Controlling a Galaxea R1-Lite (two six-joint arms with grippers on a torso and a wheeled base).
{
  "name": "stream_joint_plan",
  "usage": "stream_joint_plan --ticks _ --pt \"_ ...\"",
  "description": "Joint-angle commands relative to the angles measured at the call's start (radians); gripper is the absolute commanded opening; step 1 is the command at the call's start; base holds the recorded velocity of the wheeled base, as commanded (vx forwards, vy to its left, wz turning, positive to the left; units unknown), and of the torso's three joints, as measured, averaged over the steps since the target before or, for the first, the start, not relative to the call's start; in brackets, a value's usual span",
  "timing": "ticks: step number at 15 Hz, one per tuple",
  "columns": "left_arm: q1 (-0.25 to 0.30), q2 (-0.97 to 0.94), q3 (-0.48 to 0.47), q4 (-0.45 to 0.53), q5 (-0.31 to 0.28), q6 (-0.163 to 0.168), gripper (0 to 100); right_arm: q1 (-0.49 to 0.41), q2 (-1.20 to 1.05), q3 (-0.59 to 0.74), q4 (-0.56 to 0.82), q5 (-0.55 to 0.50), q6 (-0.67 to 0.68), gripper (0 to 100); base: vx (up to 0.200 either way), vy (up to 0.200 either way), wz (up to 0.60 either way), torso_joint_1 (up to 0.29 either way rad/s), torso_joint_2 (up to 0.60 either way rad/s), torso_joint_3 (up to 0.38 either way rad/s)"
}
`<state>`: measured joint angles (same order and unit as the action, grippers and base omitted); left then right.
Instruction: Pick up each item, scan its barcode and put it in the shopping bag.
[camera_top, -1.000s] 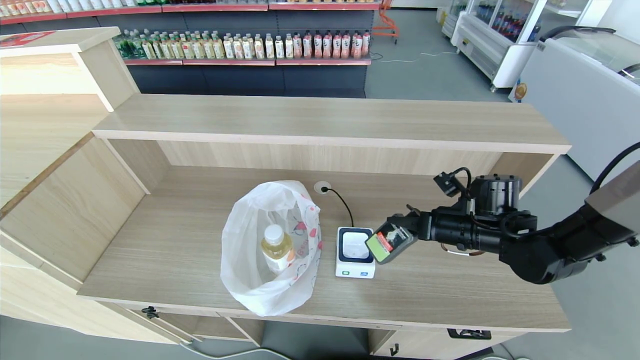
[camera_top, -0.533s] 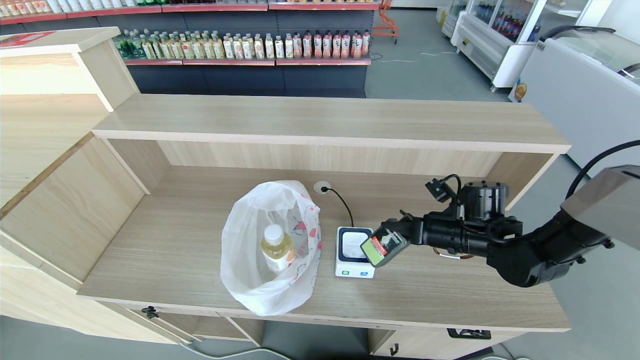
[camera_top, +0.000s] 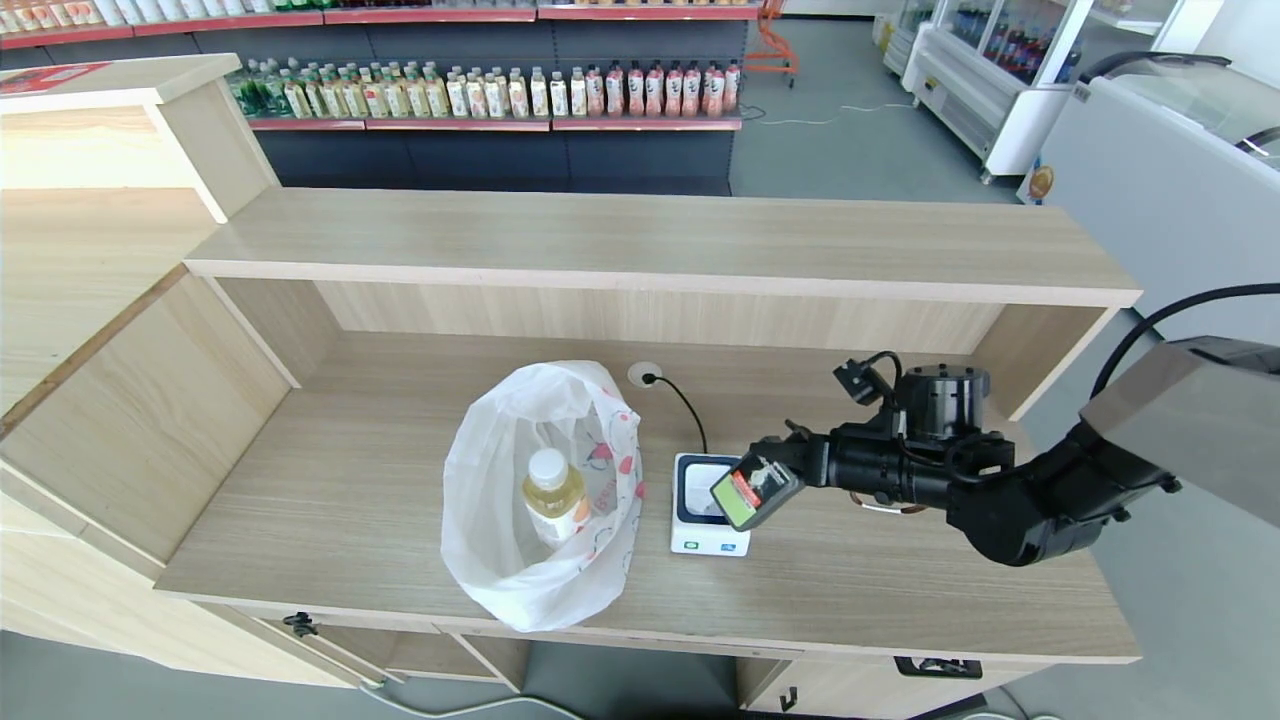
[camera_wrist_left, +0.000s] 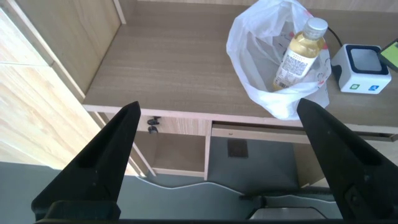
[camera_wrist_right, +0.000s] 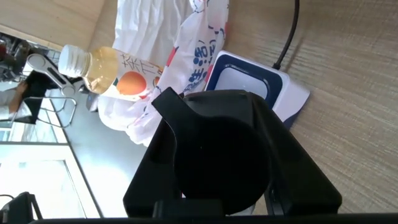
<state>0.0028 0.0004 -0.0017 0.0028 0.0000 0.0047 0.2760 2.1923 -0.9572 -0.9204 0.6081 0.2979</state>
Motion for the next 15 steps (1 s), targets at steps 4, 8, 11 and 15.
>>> stream_joint_plan --ticks 4,8,11,15 --pt "0.000 0.000 0.000 0.000 0.000 0.000 100 0.035 0.058 -0.032 -0.028 -0.010 0.003 0 0.000 0.000 0.00 0.000 0.00 0.000" --pt "0.000 0.000 0.000 0.000 0.000 0.000 100 0.048 0.107 -0.101 -0.025 -0.011 0.004 0 0.000 0.000 0.00 0.000 0.00 0.000" --pt "0.000 0.000 0.000 0.000 0.000 0.000 100 0.048 0.119 -0.113 -0.025 -0.027 0.004 0 0.000 0.000 0.00 0.000 0.00 0.000" --pt "0.000 0.000 0.000 0.000 0.000 0.000 100 0.048 0.132 -0.115 -0.026 -0.074 0.004 0 0.000 0.000 0.00 0.000 0.00 0.000"
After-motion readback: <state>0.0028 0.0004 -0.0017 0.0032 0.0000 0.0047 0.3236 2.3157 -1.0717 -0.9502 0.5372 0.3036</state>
